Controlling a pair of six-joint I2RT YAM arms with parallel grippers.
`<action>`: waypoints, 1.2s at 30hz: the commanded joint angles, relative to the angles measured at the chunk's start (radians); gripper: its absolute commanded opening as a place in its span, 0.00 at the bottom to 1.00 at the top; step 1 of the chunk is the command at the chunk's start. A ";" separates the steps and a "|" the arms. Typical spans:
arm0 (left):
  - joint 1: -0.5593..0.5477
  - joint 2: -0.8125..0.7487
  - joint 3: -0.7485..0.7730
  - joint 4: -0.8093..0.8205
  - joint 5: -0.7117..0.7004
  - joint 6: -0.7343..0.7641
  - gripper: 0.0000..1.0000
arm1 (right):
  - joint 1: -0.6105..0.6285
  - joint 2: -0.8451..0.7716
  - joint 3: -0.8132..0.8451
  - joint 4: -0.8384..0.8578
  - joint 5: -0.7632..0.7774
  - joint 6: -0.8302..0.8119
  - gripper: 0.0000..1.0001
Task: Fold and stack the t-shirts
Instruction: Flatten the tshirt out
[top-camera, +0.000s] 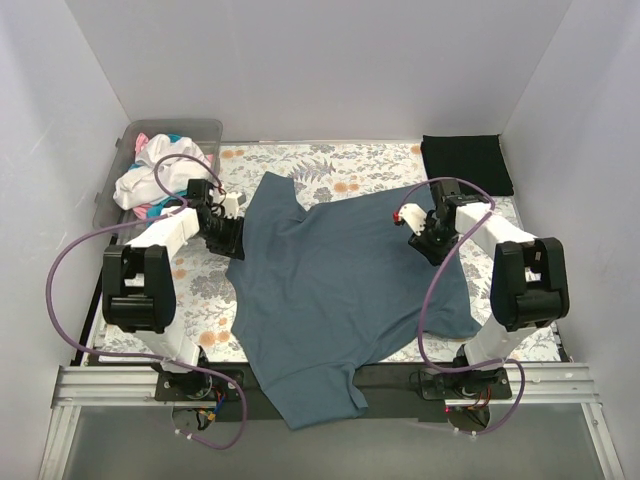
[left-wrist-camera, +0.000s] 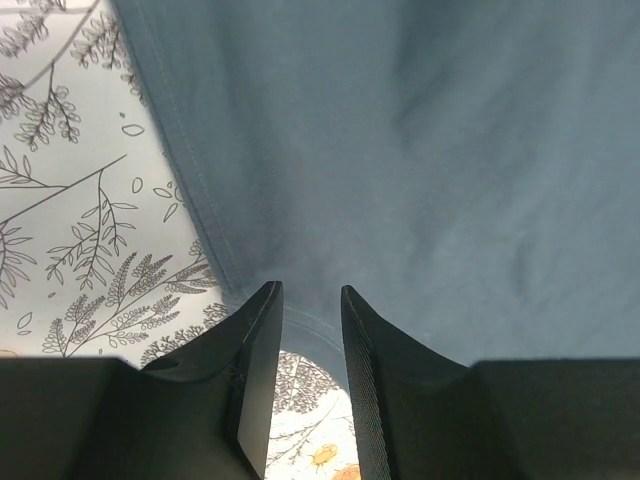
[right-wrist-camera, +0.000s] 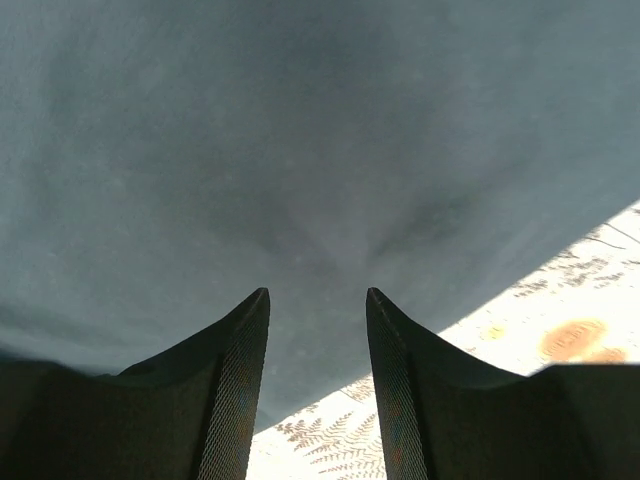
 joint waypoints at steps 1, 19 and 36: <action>-0.005 0.028 0.003 -0.005 -0.069 0.006 0.29 | 0.000 0.034 -0.010 -0.025 0.000 -0.017 0.49; 0.078 0.367 0.331 0.013 -0.354 0.032 0.20 | 0.000 0.171 0.227 -0.025 0.013 0.069 0.55; -0.020 0.094 0.203 -0.063 -0.107 0.017 0.29 | 0.021 0.080 0.097 -0.139 -0.088 0.091 0.54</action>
